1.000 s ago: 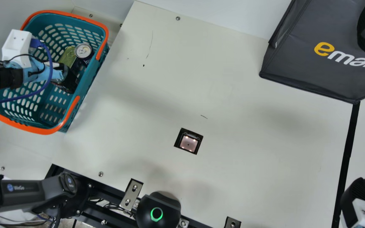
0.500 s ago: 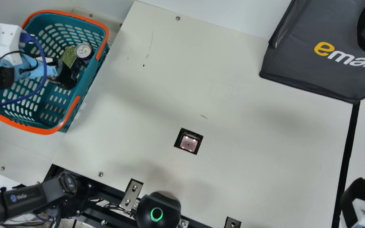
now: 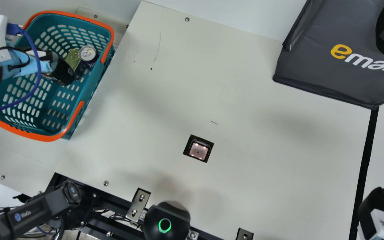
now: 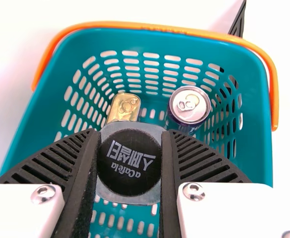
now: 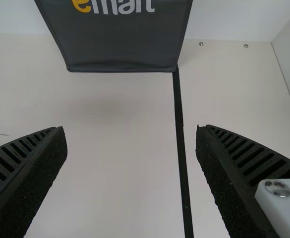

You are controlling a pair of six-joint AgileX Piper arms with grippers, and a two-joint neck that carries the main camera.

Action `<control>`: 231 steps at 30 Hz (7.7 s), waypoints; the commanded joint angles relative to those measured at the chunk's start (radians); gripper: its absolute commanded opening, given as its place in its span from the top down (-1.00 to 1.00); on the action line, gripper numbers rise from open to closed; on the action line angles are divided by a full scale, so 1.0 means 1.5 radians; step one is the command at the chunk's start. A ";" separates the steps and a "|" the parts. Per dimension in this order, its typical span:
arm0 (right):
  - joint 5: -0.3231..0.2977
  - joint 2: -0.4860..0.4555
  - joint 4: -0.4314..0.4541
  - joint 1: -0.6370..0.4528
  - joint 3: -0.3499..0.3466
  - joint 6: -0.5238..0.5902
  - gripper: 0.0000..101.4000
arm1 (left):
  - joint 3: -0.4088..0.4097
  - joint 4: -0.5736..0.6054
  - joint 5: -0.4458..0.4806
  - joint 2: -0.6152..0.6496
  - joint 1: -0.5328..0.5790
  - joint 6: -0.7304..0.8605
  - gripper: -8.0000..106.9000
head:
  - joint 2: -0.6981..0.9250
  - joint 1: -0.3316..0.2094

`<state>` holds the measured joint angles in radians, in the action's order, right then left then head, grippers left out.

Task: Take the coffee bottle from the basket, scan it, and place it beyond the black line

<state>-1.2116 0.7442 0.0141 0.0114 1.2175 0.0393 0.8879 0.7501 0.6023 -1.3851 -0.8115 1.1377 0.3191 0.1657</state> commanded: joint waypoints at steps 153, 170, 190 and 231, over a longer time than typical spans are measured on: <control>0.000 0.000 -0.001 0.000 0.000 0.000 -0.79 | 0.027 -0.456 -0.078 0.059 0.912 -0.783 0.68 | 0.002 -0.018; 0.000 0.000 -0.001 0.000 0.000 0.000 -0.79 | 0.019 -0.462 -0.079 0.049 0.927 -0.784 0.68 | 0.002 -0.018; 0.000 0.000 -0.001 0.000 0.000 0.000 -0.79 | 0.008 -0.463 -0.087 0.050 0.930 -0.769 -0.31 | 0.002 -0.018; 0.000 0.000 -0.001 0.000 0.000 0.000 -0.79 | 0.074 -0.565 -0.038 0.126 0.889 -0.866 -0.71 | 0.002 -0.018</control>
<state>-1.2109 0.7442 0.0123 0.0114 1.2175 0.0393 1.0007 -0.0957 0.5472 -1.2019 0.5263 -0.1622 0.3191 0.1641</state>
